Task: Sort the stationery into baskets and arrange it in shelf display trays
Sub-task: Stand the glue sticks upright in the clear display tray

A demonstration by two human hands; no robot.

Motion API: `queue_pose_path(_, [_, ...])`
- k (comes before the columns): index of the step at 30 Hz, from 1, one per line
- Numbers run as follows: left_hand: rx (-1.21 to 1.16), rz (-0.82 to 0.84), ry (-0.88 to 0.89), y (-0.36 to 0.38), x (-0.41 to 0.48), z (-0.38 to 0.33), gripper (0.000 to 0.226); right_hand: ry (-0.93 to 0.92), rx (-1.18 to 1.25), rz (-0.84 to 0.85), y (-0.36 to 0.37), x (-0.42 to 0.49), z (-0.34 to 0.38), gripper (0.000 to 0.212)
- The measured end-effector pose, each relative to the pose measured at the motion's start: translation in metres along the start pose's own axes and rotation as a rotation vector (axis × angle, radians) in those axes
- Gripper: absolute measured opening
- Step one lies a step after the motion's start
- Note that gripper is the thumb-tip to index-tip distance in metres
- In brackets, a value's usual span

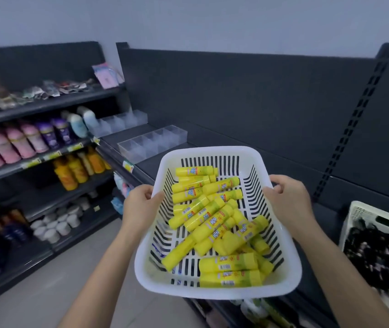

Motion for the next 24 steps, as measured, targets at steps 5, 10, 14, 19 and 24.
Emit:
queue_pose_path(5, [0.005,0.029,0.001,-0.013,0.041,0.034,0.023,-0.008,0.0,-0.007,0.044,0.014,0.025,0.02])
queue_pose_path(10, [-0.018,0.071,0.055,-0.032,0.091,0.071,0.027,0.028,0.009,-0.046,0.098,0.022,0.05,0.02])
queue_pose_path(14, [-0.022,0.1,0.088,-0.053,0.134,0.105,0.032,0.062,0.021,-0.085,0.143,0.023,0.069,0.02])
queue_pose_path(19, [-0.02,0.141,0.128,-0.079,0.178,0.141,0.03,0.102,0.034,-0.11,0.198,0.024,0.092,0.021])
queue_pose_path(24, [-0.007,0.153,0.138,-0.095,0.217,0.173,0.034,0.092,-0.014,-0.137,0.243,0.036,0.112,0.022])
Point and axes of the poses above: each hand's wrist, its own x-axis towards the middle knuckle, its own y-axis out of the palm, z = x × y, the point moved 6 cm from there along x, towards the middle knuckle, and after that the axes turned 14 degrees about y, right-handed, at the moved point
